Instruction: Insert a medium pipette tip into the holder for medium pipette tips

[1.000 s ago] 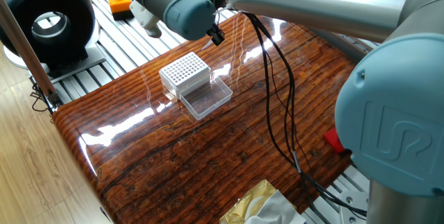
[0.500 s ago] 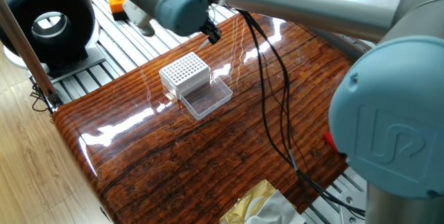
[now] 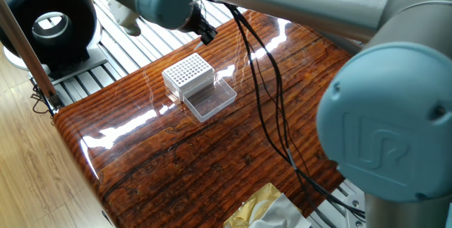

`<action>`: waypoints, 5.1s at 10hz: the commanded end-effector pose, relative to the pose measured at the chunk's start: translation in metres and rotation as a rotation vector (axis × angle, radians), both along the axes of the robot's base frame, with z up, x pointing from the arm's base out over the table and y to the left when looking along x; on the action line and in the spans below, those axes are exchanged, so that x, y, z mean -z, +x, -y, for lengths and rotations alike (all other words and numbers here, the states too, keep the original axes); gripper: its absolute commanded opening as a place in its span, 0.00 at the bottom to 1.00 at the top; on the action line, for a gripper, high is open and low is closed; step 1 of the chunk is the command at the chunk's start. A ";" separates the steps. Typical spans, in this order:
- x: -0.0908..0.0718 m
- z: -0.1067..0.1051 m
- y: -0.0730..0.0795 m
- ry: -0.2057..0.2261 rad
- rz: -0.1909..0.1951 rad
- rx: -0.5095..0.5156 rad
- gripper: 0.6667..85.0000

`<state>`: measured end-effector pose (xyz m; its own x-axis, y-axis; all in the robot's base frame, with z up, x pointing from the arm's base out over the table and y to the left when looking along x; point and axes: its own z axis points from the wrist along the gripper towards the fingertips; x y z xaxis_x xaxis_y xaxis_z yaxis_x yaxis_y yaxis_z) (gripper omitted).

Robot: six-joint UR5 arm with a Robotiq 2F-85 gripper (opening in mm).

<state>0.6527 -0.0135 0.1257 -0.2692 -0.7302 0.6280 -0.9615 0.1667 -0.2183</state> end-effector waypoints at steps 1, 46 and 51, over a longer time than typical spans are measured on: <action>0.004 -0.012 0.007 0.004 -0.011 0.011 0.00; 0.007 -0.006 0.000 -0.093 -0.132 0.048 0.00; -0.014 0.013 -0.002 -0.264 -0.183 0.060 0.00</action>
<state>0.6508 -0.0197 0.1312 -0.1895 -0.5753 0.7957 -0.9770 0.1915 -0.0943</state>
